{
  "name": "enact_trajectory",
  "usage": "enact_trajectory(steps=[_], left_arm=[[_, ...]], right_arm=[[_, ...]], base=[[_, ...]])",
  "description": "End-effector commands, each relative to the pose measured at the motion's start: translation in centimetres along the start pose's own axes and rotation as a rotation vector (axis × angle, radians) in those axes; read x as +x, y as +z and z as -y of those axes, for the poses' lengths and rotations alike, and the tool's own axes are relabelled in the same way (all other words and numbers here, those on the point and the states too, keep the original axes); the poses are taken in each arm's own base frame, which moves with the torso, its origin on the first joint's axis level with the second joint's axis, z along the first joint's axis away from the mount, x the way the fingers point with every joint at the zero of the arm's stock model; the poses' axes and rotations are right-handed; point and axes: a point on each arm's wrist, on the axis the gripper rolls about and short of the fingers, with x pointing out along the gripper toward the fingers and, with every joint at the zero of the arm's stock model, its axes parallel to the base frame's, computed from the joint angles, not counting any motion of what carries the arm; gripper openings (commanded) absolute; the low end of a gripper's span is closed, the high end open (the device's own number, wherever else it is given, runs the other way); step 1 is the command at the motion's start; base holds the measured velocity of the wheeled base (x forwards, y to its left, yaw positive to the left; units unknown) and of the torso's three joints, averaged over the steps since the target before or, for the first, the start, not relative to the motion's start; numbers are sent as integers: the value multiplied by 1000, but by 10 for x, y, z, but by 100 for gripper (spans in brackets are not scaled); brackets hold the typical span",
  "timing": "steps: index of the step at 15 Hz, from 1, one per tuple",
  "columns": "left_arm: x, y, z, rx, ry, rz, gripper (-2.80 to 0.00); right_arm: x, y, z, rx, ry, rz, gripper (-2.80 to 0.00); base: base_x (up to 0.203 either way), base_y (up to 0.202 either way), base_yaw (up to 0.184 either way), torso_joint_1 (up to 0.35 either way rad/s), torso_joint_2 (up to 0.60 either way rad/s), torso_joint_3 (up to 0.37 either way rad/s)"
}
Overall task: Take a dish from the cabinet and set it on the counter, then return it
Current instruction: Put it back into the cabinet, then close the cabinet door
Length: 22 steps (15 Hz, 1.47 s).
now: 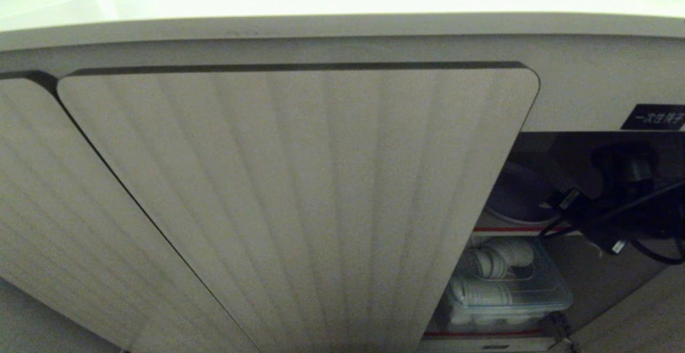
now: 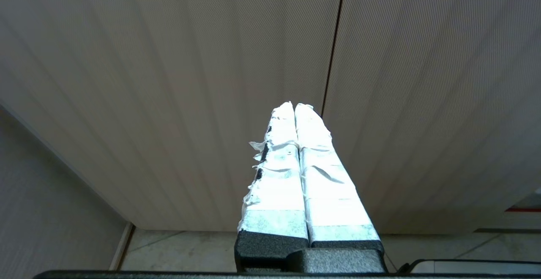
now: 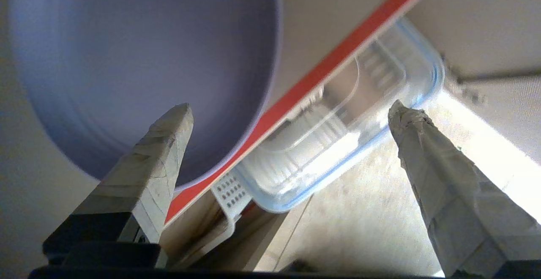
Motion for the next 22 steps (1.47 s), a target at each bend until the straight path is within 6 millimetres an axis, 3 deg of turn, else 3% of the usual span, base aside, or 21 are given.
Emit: enact_trajectory(steps=[1, 10, 22], left_arm=[[0, 0, 0, -1, 1, 0, -280], [0, 0, 0, -1, 0, 0, -280], [0, 0, 0, -1, 0, 0, -280]], right_arm=[[-6, -2, 3, -31, 8, 23, 0], [-18, -7, 13, -227, 2, 123, 0], [-31, -7, 16, -669, 72, 404, 0]], base=[[0, 0, 0, 0, 0, 0], [0, 0, 0, 0, 0, 0], [0, 0, 0, 0, 0, 0]])
